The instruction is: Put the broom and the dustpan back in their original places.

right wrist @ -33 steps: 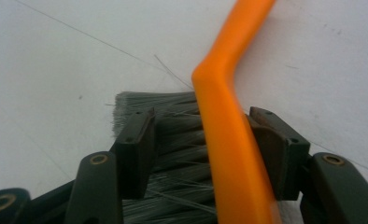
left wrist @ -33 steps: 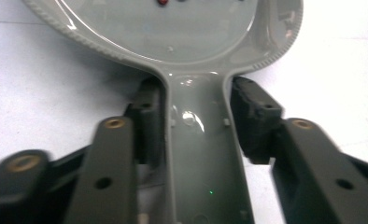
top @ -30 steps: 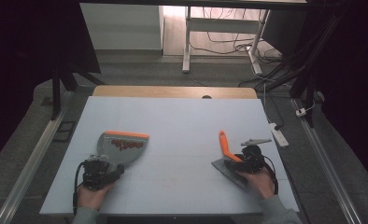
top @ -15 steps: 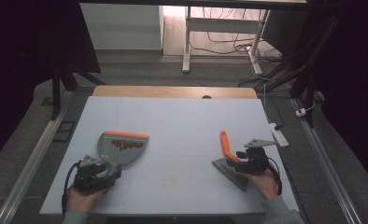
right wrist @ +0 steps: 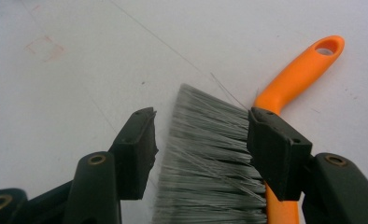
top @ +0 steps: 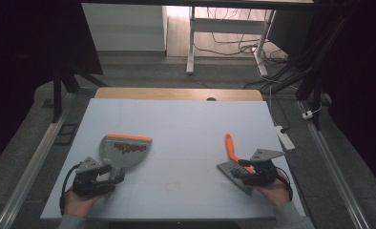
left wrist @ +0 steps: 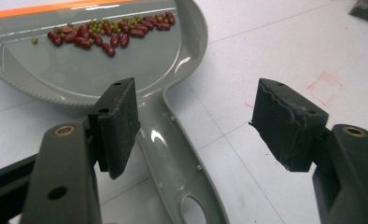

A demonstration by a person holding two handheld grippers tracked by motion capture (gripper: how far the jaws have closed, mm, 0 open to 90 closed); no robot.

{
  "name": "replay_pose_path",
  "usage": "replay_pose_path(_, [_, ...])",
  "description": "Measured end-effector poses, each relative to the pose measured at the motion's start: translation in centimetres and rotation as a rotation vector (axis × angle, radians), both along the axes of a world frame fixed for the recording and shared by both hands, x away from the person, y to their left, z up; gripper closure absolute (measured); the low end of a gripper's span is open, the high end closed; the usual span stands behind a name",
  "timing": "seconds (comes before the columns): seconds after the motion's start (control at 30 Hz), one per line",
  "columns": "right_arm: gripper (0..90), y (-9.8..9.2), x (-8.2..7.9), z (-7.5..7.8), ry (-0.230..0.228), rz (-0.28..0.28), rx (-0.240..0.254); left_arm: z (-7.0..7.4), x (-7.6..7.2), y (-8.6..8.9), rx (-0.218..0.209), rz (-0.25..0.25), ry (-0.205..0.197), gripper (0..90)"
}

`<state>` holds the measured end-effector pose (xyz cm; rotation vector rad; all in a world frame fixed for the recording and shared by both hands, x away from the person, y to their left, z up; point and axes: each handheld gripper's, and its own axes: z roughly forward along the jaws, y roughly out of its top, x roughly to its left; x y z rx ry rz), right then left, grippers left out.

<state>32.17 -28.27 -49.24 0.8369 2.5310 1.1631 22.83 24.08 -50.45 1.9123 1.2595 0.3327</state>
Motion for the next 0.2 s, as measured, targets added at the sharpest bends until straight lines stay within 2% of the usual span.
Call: replay_pose_path(0.2, [43.3, 0.45, -0.13, -0.17, -0.023, 0.018, -0.019, -0.19, 0.13, -0.19, 0.006, -0.015, 0.011, 32.2])
